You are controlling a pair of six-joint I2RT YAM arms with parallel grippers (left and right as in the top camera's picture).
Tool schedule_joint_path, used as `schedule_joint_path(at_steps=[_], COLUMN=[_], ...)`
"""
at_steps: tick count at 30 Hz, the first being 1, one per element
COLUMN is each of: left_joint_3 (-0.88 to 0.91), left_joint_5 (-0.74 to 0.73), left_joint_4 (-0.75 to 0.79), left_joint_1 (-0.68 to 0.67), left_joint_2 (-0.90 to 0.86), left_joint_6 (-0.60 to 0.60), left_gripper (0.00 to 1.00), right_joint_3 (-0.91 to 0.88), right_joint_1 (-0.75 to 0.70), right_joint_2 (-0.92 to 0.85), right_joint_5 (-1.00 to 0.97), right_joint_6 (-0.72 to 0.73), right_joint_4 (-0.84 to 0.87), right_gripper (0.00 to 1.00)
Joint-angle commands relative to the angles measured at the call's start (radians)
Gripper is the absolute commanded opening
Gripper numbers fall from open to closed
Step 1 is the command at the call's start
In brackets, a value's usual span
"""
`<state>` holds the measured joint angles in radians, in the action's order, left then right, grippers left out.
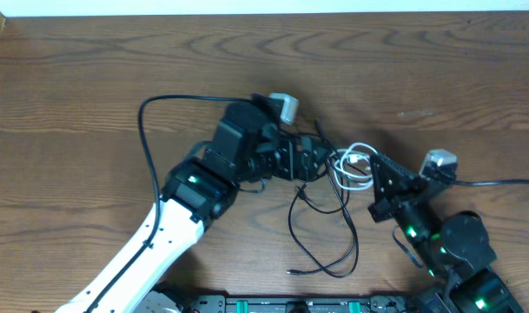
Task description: Untangle cables
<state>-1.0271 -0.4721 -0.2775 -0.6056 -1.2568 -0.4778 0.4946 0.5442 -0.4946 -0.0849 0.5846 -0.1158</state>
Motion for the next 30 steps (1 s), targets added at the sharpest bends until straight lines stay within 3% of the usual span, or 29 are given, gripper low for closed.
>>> schedule_joint_path(at_steps=[1, 16, 28, 30], left_joint_3=[-0.011, -0.011, -0.011, -0.011], left_joint_5=[0.038, 0.122, 0.124, 0.124], left_joint_4=[-0.009, -0.076, 0.010, 0.031], left_joint_1=[-0.029, -0.031, -0.031, -0.031], left_joint_2=[0.000, -0.124, -0.280, -0.307], left_joint_6=[0.103, 0.096, -0.166, -0.221], left_gripper=[0.89, 0.89, 0.89, 0.82], right_joint_3=[0.003, 0.057, 0.067, 0.067], right_joint_1=[-0.003, -0.004, -0.004, -0.004], right_joint_2=[-0.060, -0.080, -0.080, -0.080], right_joint_5=[0.017, 0.063, 0.082, 0.090], right_joint_6=[0.005, 0.006, 0.006, 0.006], right_joint_4=[0.050, 0.079, 0.080, 0.079], right_gripper=[0.01, 0.01, 0.01, 0.01])
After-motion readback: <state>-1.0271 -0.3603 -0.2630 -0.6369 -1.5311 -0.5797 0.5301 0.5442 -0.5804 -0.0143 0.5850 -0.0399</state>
